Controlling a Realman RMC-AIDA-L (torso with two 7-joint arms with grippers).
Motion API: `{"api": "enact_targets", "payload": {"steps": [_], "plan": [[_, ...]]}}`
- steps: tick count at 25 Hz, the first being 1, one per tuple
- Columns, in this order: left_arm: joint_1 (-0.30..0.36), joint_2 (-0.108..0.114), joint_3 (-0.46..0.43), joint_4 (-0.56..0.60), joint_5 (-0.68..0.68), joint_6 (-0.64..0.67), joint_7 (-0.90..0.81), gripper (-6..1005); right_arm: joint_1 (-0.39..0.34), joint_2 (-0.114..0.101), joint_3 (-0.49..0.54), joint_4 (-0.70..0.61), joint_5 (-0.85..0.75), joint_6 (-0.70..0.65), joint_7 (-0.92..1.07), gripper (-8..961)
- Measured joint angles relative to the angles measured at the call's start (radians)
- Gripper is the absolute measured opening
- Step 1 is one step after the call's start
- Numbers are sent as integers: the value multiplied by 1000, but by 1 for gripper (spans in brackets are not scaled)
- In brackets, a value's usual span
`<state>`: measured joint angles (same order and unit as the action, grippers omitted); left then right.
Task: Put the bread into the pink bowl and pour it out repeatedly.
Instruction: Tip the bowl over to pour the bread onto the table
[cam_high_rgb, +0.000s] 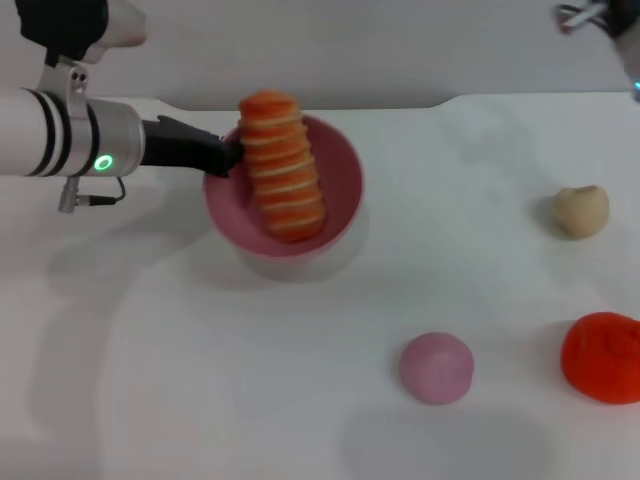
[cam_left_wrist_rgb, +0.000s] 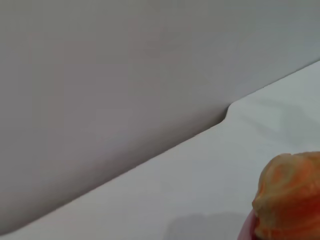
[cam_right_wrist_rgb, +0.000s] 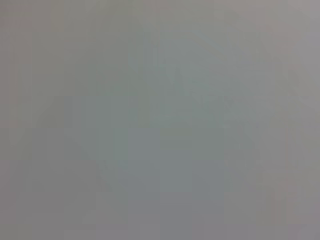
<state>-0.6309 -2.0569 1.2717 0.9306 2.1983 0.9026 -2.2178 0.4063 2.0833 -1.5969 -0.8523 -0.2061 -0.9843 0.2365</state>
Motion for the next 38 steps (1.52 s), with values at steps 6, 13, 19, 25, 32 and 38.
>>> {"api": "enact_targets", "payload": {"steps": [6,13,19,25,32,38], "plan": [[-17,-6,216,1,-61,-180,0,49,-12,-1,4,223,262,-254,-173,563],[-34,-14,429,-6,-64,-438,13,49,-25,-2,22,286,304,-323,-183,563],[-21,-14,517,-1,-60,-560,58,49,-42,-1,29,289,313,-347,-185,563],[-6,-15,612,4,-59,-650,142,49,-48,-1,32,283,319,-365,-182,564],[30,-18,765,27,-58,-841,334,49,-43,1,22,277,320,-366,-179,564],[50,-19,859,35,-58,-966,449,48,-43,2,16,276,321,-367,-178,565]]}}
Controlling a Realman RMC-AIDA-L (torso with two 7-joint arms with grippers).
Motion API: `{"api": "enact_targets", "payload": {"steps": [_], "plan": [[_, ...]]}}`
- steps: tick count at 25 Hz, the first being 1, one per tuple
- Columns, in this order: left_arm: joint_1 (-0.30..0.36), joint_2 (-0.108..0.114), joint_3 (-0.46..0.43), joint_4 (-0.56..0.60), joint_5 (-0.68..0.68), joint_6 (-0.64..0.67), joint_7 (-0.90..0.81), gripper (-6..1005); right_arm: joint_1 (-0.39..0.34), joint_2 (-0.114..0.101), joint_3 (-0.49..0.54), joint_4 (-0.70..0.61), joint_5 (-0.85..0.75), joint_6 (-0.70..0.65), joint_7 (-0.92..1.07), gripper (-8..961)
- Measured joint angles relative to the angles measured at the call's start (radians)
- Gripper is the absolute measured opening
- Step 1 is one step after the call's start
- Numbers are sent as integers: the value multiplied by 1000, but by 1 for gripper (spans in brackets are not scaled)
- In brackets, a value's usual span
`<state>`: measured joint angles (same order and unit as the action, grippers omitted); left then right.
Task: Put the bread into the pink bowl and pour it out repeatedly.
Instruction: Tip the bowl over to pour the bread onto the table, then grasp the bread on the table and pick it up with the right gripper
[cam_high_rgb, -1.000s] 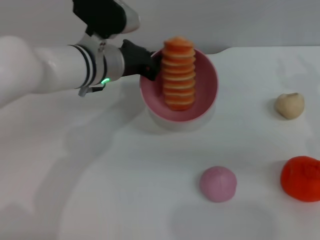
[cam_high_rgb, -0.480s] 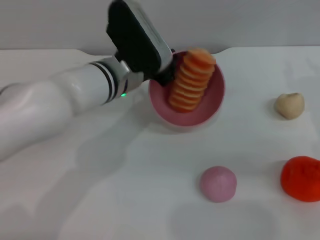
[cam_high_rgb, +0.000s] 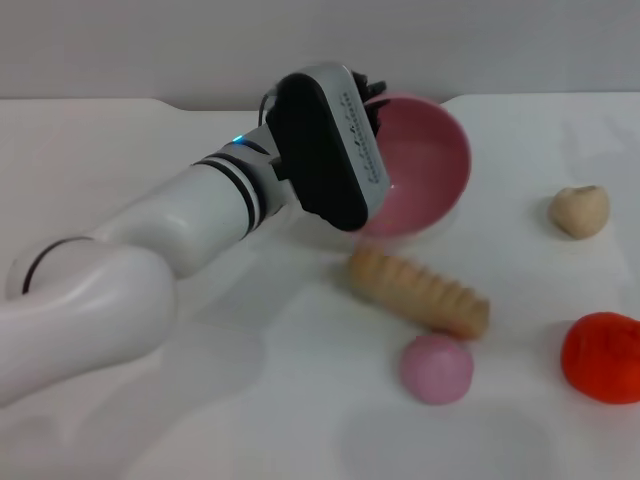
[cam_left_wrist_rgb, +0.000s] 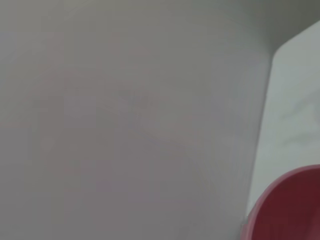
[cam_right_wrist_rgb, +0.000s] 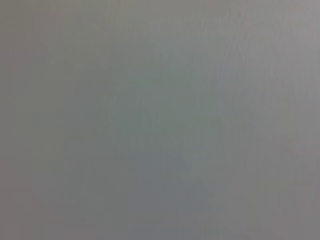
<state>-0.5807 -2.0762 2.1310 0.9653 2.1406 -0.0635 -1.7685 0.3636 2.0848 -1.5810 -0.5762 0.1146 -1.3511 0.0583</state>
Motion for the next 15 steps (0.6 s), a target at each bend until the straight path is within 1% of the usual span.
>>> {"api": "enact_targets", "payload": {"steps": [2,5,7,8,11,14,15], "plan": [[4,-1,43,2,0,-92,28,48,2,0,-2,2,0,0,0,565],[4,-1,47,2,0,-126,29,47,4,1,-4,5,1,0,1,565],[4,-1,47,2,0,-126,29,47,7,1,-8,5,2,1,1,565],[0,0,47,-1,-5,-157,19,47,10,1,-10,6,2,3,1,565],[-6,0,40,-1,-7,-175,-25,48,19,0,-12,14,2,6,1,565],[-23,-1,11,2,-8,-191,-143,48,31,-1,-12,29,3,7,3,565],[-23,-1,11,2,-8,-191,-143,48,34,-2,-12,32,4,7,5,565]]}}
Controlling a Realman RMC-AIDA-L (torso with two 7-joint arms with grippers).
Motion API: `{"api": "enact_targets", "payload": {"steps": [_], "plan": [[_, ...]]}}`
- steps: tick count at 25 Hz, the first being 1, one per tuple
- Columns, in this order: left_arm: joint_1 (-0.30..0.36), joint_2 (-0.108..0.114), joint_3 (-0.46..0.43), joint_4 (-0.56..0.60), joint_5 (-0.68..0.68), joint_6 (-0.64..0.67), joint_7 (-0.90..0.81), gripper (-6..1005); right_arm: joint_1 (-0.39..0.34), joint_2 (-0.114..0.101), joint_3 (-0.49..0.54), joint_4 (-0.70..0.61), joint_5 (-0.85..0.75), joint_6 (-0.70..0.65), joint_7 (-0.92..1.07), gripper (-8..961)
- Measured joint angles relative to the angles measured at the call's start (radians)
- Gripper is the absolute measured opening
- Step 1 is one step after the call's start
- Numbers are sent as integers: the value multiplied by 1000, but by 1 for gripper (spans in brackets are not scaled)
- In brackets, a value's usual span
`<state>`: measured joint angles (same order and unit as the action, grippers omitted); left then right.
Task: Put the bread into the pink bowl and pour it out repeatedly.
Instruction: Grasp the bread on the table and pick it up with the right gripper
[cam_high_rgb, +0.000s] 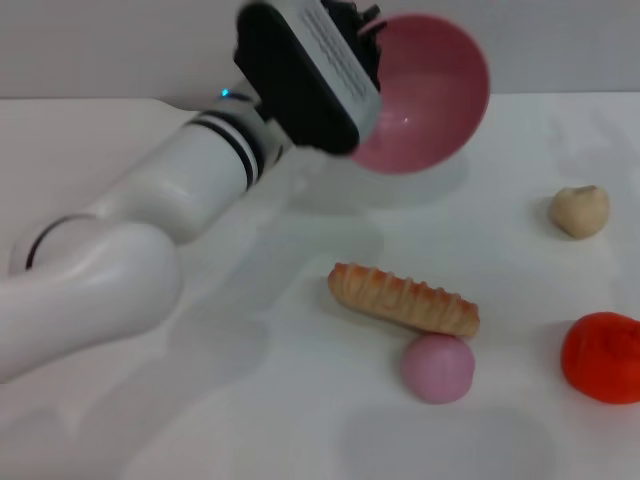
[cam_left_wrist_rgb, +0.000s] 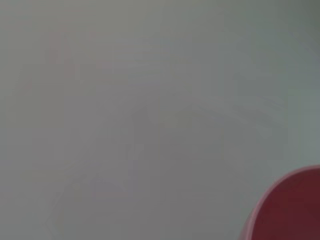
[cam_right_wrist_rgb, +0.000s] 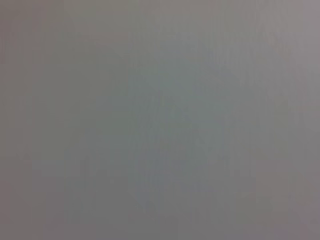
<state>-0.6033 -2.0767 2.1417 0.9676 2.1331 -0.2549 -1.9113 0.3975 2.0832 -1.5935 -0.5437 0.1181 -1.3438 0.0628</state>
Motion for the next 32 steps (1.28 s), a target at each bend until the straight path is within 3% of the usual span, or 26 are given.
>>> {"api": "enact_targets", "payload": {"steps": [2,6,7,10,13,16,17,18,20,21,25,30,31,32], "plan": [[-21,0,-70,-3,-2,46,-120,47,8,0,0,12,2,1,6,566],[-37,2,-134,-7,-2,111,-199,47,26,0,-3,43,35,3,18,566],[-66,6,-252,-10,-3,257,-282,47,31,0,-4,54,42,4,24,566],[-80,7,-308,-11,-4,335,-305,47,45,0,0,79,52,25,55,566],[-129,11,-516,-22,-15,610,-323,47,52,0,7,81,76,95,107,566],[-135,11,-541,-24,-17,641,-323,47,61,-3,11,84,100,168,152,567],[-159,16,-679,-30,-22,812,-320,48,64,-4,14,84,102,191,159,567],[-171,20,-763,-36,-22,897,-315,48,66,-5,18,83,103,218,166,567],[-187,27,-882,-44,-16,1021,-309,48,75,-9,29,74,103,297,190,567],[-193,41,-969,-49,-8,1119,-307,48,80,-11,33,70,103,337,203,567],[-190,69,-1086,-50,-4,1265,-310,48,127,-39,41,51,81,603,294,567],[-158,85,-1139,-49,-3,1343,-315,48,212,-74,25,8,-101,947,454,567],[-146,85,-1136,-50,-3,1332,-317,48,237,-79,4,-29,-185,1068,509,567],[-146,85,-1136,-50,-3,1332,-317,48,237,-79,4,-29,-185,1068,509,567]]}}
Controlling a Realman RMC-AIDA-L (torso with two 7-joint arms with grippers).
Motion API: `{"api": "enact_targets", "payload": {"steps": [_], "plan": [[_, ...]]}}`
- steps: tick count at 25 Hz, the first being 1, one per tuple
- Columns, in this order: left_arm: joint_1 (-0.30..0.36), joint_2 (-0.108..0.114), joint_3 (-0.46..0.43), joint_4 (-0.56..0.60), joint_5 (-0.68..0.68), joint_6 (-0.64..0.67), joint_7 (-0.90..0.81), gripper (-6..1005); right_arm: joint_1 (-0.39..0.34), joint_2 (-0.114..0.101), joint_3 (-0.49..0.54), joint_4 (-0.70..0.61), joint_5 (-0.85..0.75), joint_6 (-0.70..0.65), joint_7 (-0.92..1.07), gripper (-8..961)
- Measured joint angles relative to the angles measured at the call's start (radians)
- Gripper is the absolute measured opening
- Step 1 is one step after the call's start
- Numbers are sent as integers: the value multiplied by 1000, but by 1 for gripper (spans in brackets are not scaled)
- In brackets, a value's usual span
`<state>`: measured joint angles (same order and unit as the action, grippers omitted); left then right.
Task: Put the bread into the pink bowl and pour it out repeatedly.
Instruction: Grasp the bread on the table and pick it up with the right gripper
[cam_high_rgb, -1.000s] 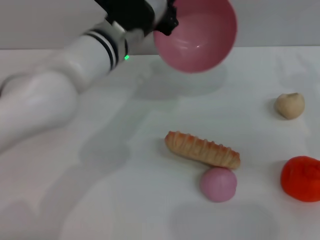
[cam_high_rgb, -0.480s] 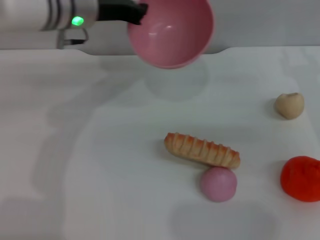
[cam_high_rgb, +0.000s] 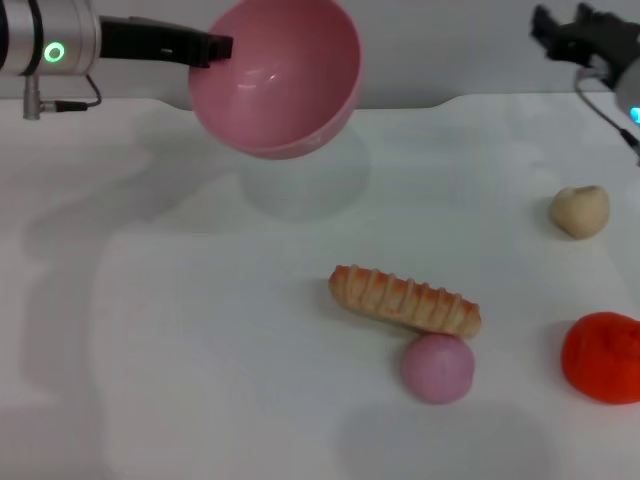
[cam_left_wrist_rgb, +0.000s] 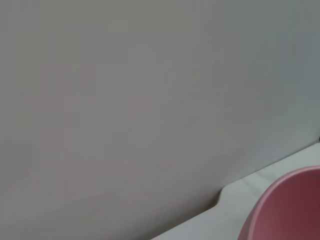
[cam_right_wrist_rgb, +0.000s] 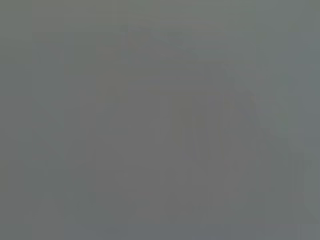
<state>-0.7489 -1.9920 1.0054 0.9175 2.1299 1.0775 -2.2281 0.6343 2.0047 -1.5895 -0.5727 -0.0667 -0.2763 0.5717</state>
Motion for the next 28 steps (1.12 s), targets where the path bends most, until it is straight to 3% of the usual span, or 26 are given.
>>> {"api": "enact_targets", "payload": {"steps": [4,6,11,16,21,25,28], "plan": [[11,-8,20,-2,7,-33,1,48,32,-1,-103,-129,-58,283,9,568],[14,-13,30,-5,18,-56,6,47,37,1,-120,-168,-52,349,-20,568],[21,-22,33,-13,29,-108,24,47,50,12,-123,-203,9,403,-77,568],[24,-23,33,-16,29,-125,45,47,70,8,-108,-204,302,439,-320,568],[25,-24,33,-16,29,-139,58,48,88,-1,-3,-216,668,580,-710,569],[25,-24,33,-16,29,-142,66,48,102,-1,167,-243,904,817,-1044,569],[25,-24,33,-16,29,-143,71,48,131,-4,286,-260,979,1044,-1198,569]]}}
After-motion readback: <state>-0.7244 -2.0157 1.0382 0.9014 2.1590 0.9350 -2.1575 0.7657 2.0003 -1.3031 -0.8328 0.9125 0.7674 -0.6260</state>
